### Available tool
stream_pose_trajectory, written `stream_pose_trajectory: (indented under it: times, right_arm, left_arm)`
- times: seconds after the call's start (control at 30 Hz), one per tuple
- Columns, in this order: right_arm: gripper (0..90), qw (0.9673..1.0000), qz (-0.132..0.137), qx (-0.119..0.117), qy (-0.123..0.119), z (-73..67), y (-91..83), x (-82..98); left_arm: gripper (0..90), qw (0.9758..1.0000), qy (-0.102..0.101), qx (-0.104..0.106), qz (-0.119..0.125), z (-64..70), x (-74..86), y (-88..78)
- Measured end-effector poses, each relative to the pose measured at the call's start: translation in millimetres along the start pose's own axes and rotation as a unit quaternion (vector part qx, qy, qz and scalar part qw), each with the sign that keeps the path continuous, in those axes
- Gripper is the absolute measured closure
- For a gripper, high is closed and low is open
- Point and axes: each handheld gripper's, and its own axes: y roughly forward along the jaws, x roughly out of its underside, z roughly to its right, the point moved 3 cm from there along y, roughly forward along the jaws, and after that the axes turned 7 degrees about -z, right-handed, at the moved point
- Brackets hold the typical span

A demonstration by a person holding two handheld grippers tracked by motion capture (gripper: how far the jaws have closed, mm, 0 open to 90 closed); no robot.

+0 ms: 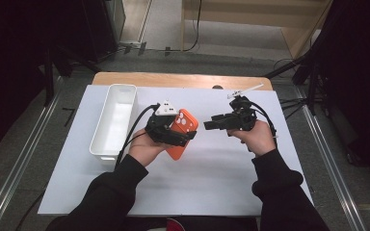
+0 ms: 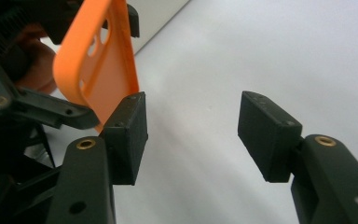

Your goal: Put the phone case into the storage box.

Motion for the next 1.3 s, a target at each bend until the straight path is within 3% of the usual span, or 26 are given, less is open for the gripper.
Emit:
stream_pose_trajectory:
  times: [0.3,0.53,1.0,1.2,1.3]
  right_arm:
    - [34.2,0.9994,0.003,0.015,-0.031,1.0,7.7,5.5]
    - [31.9,0.9988,0.014,0.010,-0.046,1.0,10.8,9.9]
    - [27.3,0.9974,0.036,-0.005,-0.062,-7.7,16.9,24.9]
    - [27.1,0.9966,0.043,0.002,-0.070,-13.0,15.8,30.1]
    - [27.1,0.9955,0.044,0.018,-0.082,-16.9,19.5,34.7]
  left_arm:
    - [15.9,0.9997,-0.020,0.013,-0.009,-5.3,-2.1,-6.4]
    - [15.9,0.9991,-0.035,0.022,-0.012,-9.5,-2.6,-11.3]
    - [15.9,0.9987,-0.043,0.024,-0.013,-17.3,-3.9,-23.5]
    - [15.9,0.9985,-0.048,0.025,-0.009,-21.1,-4.2,-27.5]
    - [15.9,0.9984,-0.050,0.026,-0.008,-22.9,-4.5,-28.9]
